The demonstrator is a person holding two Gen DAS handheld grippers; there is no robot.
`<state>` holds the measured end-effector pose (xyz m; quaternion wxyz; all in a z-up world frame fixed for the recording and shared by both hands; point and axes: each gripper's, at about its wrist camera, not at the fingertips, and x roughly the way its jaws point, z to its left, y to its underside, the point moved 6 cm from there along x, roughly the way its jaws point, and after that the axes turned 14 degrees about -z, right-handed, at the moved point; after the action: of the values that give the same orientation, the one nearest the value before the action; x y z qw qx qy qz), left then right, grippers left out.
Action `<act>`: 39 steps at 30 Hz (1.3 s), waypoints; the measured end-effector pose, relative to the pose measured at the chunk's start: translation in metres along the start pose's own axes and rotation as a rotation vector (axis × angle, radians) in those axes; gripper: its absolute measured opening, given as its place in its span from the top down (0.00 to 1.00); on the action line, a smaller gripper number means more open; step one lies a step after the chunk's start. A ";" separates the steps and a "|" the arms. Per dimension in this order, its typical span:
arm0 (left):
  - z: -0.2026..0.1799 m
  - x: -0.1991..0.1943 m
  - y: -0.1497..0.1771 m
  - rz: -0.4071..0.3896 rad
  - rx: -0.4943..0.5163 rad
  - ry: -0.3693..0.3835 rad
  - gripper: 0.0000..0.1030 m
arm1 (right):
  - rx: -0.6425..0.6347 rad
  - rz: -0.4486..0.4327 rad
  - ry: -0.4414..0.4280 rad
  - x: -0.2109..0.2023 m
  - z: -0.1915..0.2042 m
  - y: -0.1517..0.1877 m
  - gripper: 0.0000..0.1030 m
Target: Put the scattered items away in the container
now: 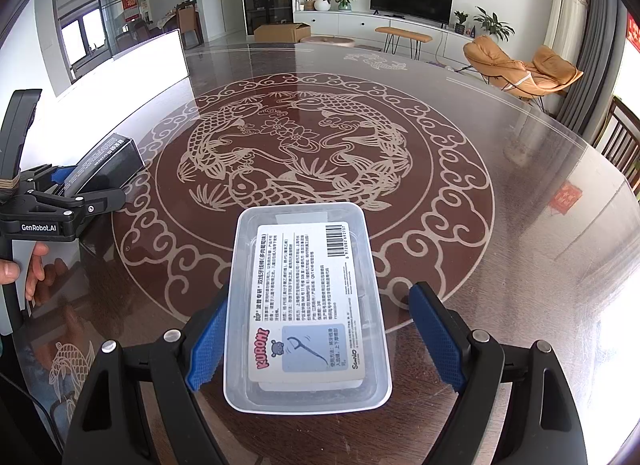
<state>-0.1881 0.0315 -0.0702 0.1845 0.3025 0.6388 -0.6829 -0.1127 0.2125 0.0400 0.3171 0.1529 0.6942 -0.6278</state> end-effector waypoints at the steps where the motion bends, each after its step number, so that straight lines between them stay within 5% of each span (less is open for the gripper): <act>1: 0.000 0.000 0.000 0.000 0.000 0.001 0.00 | 0.000 0.000 0.000 0.000 0.000 0.000 0.17; 37: -0.004 0.003 -0.002 0.005 0.003 0.003 0.00 | 0.001 0.001 -0.003 0.003 0.007 0.000 0.17; 39: -0.006 0.001 -0.006 -0.016 0.017 0.021 0.24 | 0.000 -0.001 0.005 0.002 0.007 0.000 0.18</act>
<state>-0.1918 0.0386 -0.0660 0.1698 0.3061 0.6371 -0.6867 -0.1124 0.2051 0.0381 0.3149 0.1543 0.6951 -0.6276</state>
